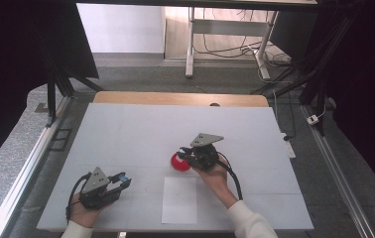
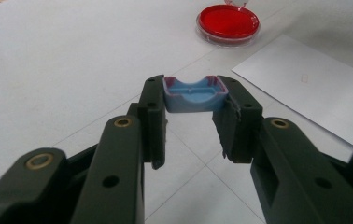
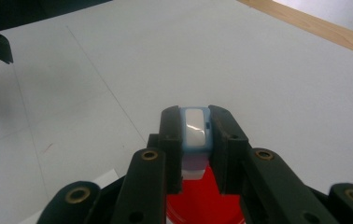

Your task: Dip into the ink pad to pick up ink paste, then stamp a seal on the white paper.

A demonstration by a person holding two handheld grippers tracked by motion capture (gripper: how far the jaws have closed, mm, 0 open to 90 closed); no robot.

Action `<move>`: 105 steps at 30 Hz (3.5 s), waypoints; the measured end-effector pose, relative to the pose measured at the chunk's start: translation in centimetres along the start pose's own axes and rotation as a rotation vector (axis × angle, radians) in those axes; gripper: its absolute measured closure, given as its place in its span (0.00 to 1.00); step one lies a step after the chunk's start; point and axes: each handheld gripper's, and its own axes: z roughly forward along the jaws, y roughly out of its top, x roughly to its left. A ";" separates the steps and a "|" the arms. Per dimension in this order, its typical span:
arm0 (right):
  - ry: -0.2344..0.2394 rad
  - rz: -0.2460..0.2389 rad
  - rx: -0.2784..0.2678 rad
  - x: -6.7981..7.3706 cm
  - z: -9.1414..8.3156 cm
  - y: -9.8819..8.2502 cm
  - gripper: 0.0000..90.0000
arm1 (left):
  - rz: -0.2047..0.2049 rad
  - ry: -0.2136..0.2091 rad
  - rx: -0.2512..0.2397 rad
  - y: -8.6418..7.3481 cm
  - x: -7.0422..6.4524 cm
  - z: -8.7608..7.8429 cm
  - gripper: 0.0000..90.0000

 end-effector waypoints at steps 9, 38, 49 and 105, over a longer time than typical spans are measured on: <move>-0.002 0.012 -0.020 -0.3 -0.9 0.1 0.84 | 0.006 -0.004 0.002 0.1 -0.1 0.2 0.72; 0.045 0.034 -0.069 0.2 -3.0 0.6 0.84 | 0.008 -0.004 0.005 0.2 0.0 0.3 0.72; 0.061 0.036 -0.073 0.5 -3.4 0.6 0.84 | 0.011 -0.002 0.004 0.1 0.0 0.3 0.72; 0.114 -0.014 -0.034 3.0 -5.2 -0.5 0.84 | 0.013 -0.008 0.005 0.2 -0.2 0.4 0.72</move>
